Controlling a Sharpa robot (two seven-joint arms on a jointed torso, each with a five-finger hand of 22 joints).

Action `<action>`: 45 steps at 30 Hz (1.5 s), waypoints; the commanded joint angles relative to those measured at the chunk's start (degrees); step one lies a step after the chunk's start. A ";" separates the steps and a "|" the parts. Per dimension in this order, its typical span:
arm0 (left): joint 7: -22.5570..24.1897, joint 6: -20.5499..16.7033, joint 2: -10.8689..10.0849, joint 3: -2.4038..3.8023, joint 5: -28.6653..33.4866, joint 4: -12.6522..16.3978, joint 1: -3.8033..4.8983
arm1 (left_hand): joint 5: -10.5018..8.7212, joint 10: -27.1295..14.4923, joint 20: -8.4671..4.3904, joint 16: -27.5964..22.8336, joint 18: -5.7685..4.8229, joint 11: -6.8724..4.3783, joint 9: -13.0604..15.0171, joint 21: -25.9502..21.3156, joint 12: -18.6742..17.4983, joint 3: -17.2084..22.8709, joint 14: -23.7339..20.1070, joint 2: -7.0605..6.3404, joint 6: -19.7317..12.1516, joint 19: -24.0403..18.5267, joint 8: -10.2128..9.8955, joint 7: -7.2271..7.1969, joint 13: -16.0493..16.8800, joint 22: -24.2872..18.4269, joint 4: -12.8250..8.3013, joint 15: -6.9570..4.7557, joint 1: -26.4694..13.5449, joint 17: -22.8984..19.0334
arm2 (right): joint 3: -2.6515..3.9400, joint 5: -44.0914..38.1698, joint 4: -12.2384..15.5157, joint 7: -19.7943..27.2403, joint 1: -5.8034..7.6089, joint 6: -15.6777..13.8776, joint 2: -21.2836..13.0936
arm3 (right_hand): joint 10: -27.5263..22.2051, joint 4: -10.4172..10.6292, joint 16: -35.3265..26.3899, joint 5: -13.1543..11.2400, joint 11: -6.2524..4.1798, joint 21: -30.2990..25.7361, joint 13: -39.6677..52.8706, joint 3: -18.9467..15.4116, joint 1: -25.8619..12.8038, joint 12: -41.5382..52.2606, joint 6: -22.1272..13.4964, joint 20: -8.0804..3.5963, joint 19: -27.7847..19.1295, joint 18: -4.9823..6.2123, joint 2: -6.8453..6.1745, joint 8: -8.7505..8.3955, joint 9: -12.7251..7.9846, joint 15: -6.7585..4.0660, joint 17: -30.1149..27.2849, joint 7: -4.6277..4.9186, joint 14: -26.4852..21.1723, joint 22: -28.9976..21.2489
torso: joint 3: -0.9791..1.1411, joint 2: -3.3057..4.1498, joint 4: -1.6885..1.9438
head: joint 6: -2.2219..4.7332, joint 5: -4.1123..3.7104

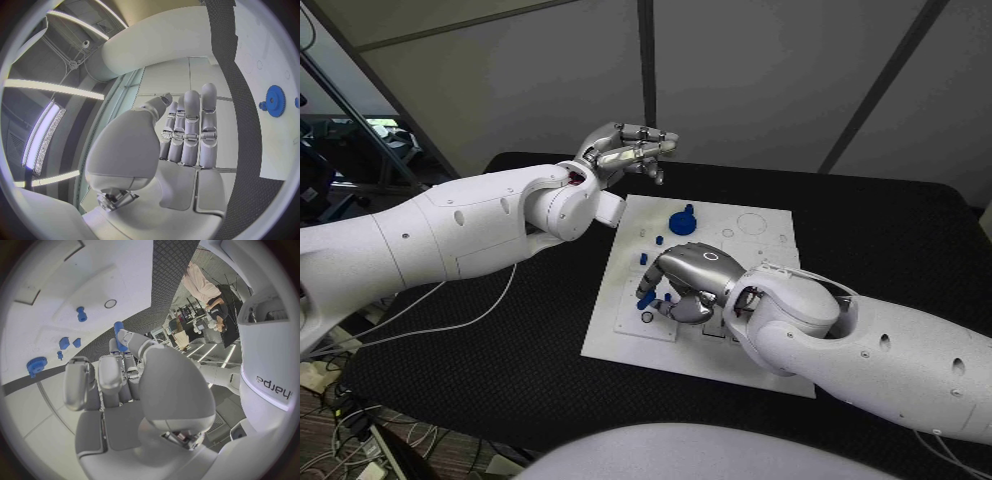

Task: Assemble the parts on the task board

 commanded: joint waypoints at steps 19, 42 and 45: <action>0.26 0.81 -0.13 0.02 0.10 0.17 0.09 | -0.23 -0.51 -0.12 -0.35 0.18 -0.16 -0.11 -0.32 0.47 -0.32 -0.22 0.44 -0.10 -0.01 0.02 0.07 0.06 -0.13 0.00 0.21 -0.03 -0.18 | -0.44 -2.29 -2.39 -0.31 -0.61 5.30 1.28 | 1.32 0.04 0.29 0.42 -1.05 0.17 0.37 0.23 -0.52 0.13 -0.13 0.11 0.20 -0.66 0.21 -0.23 0.02 -0.13 0.03 0.47 0.78 2.89 | 0.04 -0.07 -0.04 | -0.77 0.53; 0.21 0.77 -0.33 0.02 0.10 0.34 0.10 | -0.23 -0.55 -0.11 -0.37 0.18 -0.16 -0.12 -0.38 0.53 -0.37 -0.22 0.49 -0.11 0.00 0.03 0.08 0.07 -0.17 0.03 0.22 -0.06 -0.24 | -1.10 -5.73 -2.65 -2.76 -0.63 8.47 2.16 | 1.39 0.09 0.32 0.36 -1.04 0.19 0.40 0.21 -0.69 0.06 -0.09 0.15 0.19 -0.66 0.22 -0.23 0.04 -0.10 0.02 0.47 0.77 2.91 | -0.02 -0.08 -0.03 | -1.07 0.81; 0.21 0.77 -0.34 0.02 0.10 0.36 0.10 | -0.23 -0.55 -0.11 -0.37 0.18 -0.16 -0.12 -0.38 0.53 -0.37 -0.22 0.49 -0.11 0.00 0.03 0.08 0.07 -0.17 0.03 0.22 -0.06 -0.24 | -1.18 -5.79 -2.58 -2.82 -0.63 8.49 2.27 | 1.39 0.09 0.32 0.36 -1.04 0.19 0.40 0.21 -0.69 0.06 -0.09 0.15 0.19 -0.66 0.22 -0.23 0.04 -0.10 0.02 0.47 0.77 2.91 | 0.00 -0.08 -0.04 | -1.13 0.88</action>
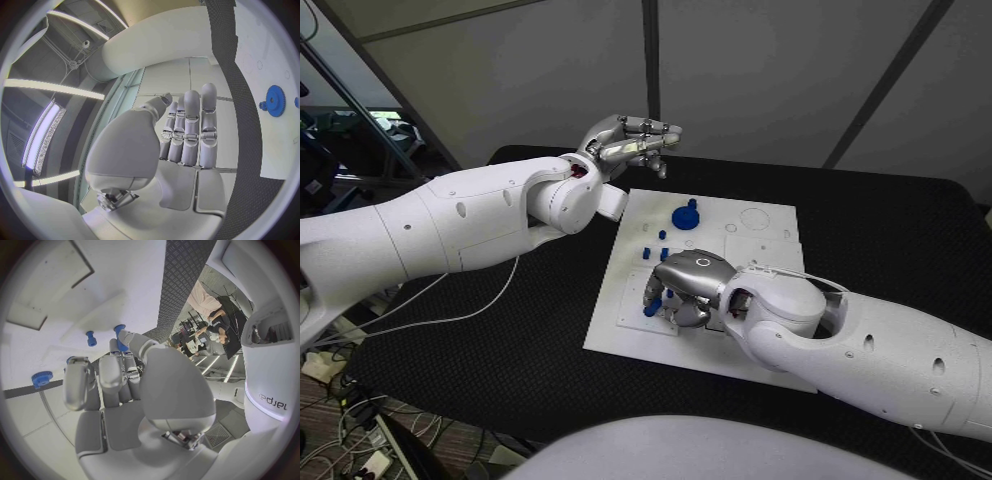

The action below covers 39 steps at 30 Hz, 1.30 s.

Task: Assemble the parts on the task board

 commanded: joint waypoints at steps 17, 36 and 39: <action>0.19 0.73 -0.01 0.02 0.09 0.16 0.10 | -0.23 -0.34 -0.11 -0.37 0.18 0.05 -0.07 -0.38 0.19 -0.37 -0.22 0.49 -0.11 0.00 0.03 0.08 0.05 -0.09 0.02 0.22 -0.06 -0.05 | -0.42 -0.62 -0.06 0.53 -0.04 -1.76 0.78 | -10.81 1.15 -4.84 0.20 1.65 -6.10 -0.85 -2.07 -3.70 -5.37 -11.06 2.14 -6.05 1.33 -2.94 -2.48 -2.20 2.08 -7.81 0.01 -1.62 -4.74 | 0.01 -0.02 0.01 | -0.01 0.19; 0.07 0.89 -0.03 0.01 0.09 -0.12 0.08 | -0.22 -0.39 -0.10 -0.39 0.18 0.04 -0.07 -0.44 0.26 -0.41 -0.21 0.58 -0.11 0.01 0.04 0.08 0.06 -0.13 0.05 0.22 -0.06 -0.12 | -0.36 5.81 4.45 5.49 0.00 -15.60 -5.60 | -15.05 1.33 -11.79 0.78 1.72 -12.71 -0.34 -7.28 -3.60 -1.30 -13.30 2.28 -10.49 2.93 -3.10 -2.23 -1.96 2.12 -17.01 -0.19 -3.34 -12.13 | 0.04 -0.18 -0.06 | 0.62 -0.14; 0.05 0.86 -0.12 0.00 0.09 -0.19 0.08 | -0.22 -0.39 -0.10 -0.39 0.18 0.04 -0.07 -0.44 0.26 -0.41 -0.21 0.58 -0.11 0.01 0.04 0.08 0.06 -0.13 0.05 0.22 -0.06 -0.12 | 0.14 12.41 6.56 6.02 0.35 -17.90 -9.74 | -11.39 2.64 -12.11 0.90 1.19 -13.04 0.17 -8.08 -4.87 1.51 -10.03 2.04 -10.38 2.92 -2.42 -0.82 -1.31 1.75 -17.25 1.86 -3.08 -12.38 | -0.01 -0.24 -0.10 | 1.19 -0.62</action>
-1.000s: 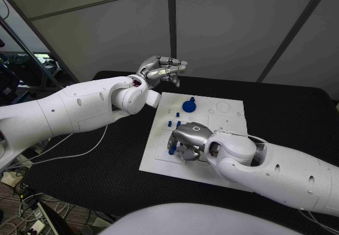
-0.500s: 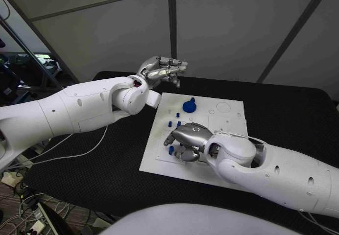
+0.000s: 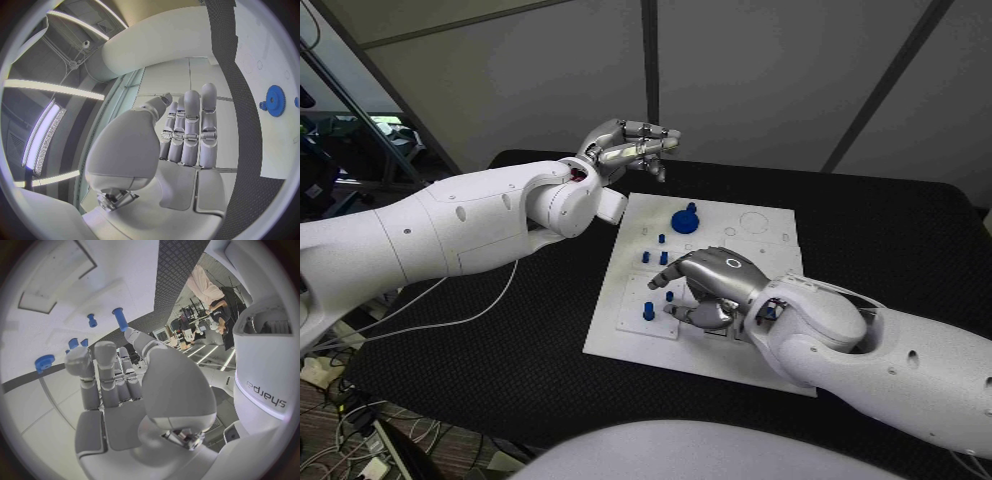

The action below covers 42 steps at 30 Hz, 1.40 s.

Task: Assemble the parts on the task board

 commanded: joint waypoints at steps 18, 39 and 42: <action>0.28 0.47 -0.64 -0.78 0.52 -0.06 0.04 | -0.21 -0.42 -0.10 -0.41 0.18 0.03 -0.08 -0.26 0.31 -0.44 -0.22 0.62 -0.10 0.02 0.05 0.06 0.09 -0.09 0.04 0.22 -0.02 -0.10 | 2.39 27.81 6.72 -10.54 1.07 -6.62 -23.23 | 25.81 11.05 22.54 10.46 -5.74 16.05 60.50 -17.62 -8.80 59.48 6.42 -4.59 14.08 -3.65 1.45 10.59 7.22 -4.83 31.47 -3.49 5.88 19.62 | -0.13 -1.32 -1.26 | 2.66 -9.42; 0.59 0.33 -1.45 -1.01 0.67 0.42 -0.02 | -0.21 -0.42 -0.10 -0.41 0.18 0.03 -0.08 -0.26 0.31 -0.44 -0.22 0.62 -0.10 0.02 0.05 0.06 0.09 -0.09 0.04 0.22 -0.02 -0.10 | 1.83 16.79 8.61 -23.22 -4.58 -4.17 -23.06 | 25.36 17.52 23.44 10.74 -5.56 16.56 64.04 -25.83 -8.71 60.07 3.29 -4.22 14.32 -3.78 0.95 13.85 10.67 -4.64 32.94 -3.46 5.81 20.40 | -0.16 -1.39 -1.31 | 1.40 -10.41; 0.61 0.32 -1.60 -1.01 0.68 0.51 -0.02 | -0.21 -0.42 -0.10 -0.41 0.18 0.03 -0.08 -0.26 0.31 -0.44 -0.22 0.62 -0.10 0.02 0.05 0.06 0.09 -0.09 0.04 0.22 -0.02 -0.10 | 1.82 15.80 8.49 -23.52 -5.07 -4.03 -22.49 | 25.34 17.95 23.44 10.79 -5.54 16.51 64.19 -26.31 -8.38 59.99 3.09 -4.19 14.25 -3.76 0.96 14.08 10.90 -4.62 32.97 -3.44 5.81 20.34 | -0.18 -1.32 -1.29 | 1.20 -10.37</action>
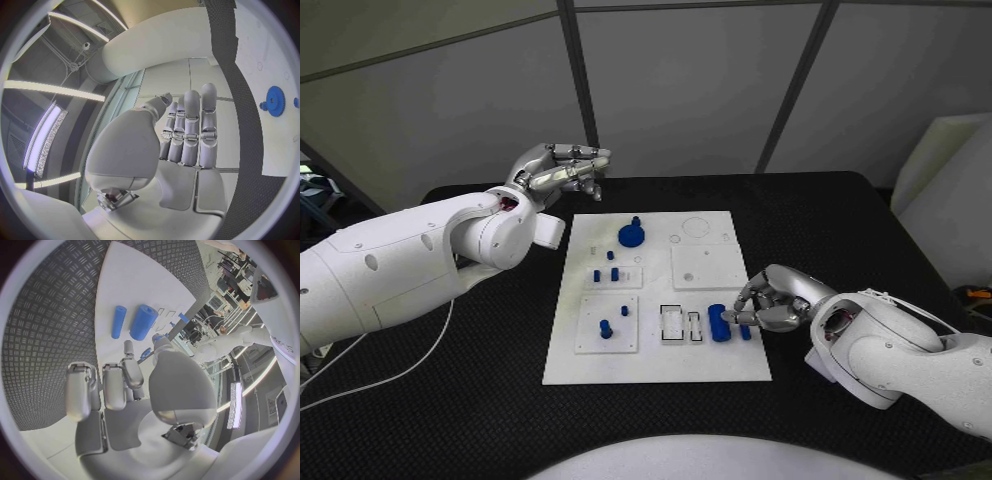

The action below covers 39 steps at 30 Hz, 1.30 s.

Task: Assemble the parts on the task board

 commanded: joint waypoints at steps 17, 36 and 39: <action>0.54 0.32 -0.48 0.01 0.31 0.48 0.07 | -0.22 -0.42 -0.10 -0.18 0.18 0.02 -0.08 -0.32 0.40 -0.53 -0.20 0.64 -0.07 0.05 0.08 0.04 0.09 -0.14 0.06 0.22 -0.06 -0.14 | 0.00 -5.79 -1.24 -2.21 -1.10 2.12 2.89 | -0.21 1.20 0.42 0.31 0.19 0.34 0.81 -1.53 1.07 -0.05 -0.85 0.34 0.55 -1.14 -0.01 0.81 0.66 0.34 0.63 0.09 2.83 8.38 | 0.00 0.06 0.02 | -0.91 1.43; 0.47 0.37 -0.57 0.01 0.31 0.58 0.07 | -0.22 -0.43 -0.10 -0.18 0.19 0.02 -0.08 -0.36 0.45 -0.57 -0.19 0.66 -0.06 0.06 0.09 0.04 0.10 -0.16 0.08 0.22 -0.07 -0.17 | -0.02 -5.61 -3.35 -2.80 -2.46 5.45 5.11 | -0.08 1.61 0.78 0.67 0.16 0.58 1.32 -2.06 2.03 -0.02 -1.09 0.35 0.79 -1.23 0.79 1.43 1.19 0.32 1.27 0.05 2.96 8.72 | 0.01 0.06 0.03 | -1.39 1.91; 0.48 0.36 -0.57 0.01 0.31 0.58 0.07 | -0.22 -0.43 -0.10 -0.18 0.19 0.02 -0.08 -0.36 0.45 -0.57 -0.19 0.66 -0.06 0.06 0.09 0.04 0.10 -0.16 0.08 0.22 -0.07 -0.17 | -0.02 -5.61 -3.53 -2.96 -2.56 5.11 5.27 | 0.04 1.49 0.90 1.16 0.10 0.71 1.63 -2.04 2.83 0.07 -1.01 0.33 0.92 -1.27 1.38 1.81 1.46 0.28 1.48 -0.02 2.99 8.89 | -0.01 0.03 0.00 | -1.42 1.93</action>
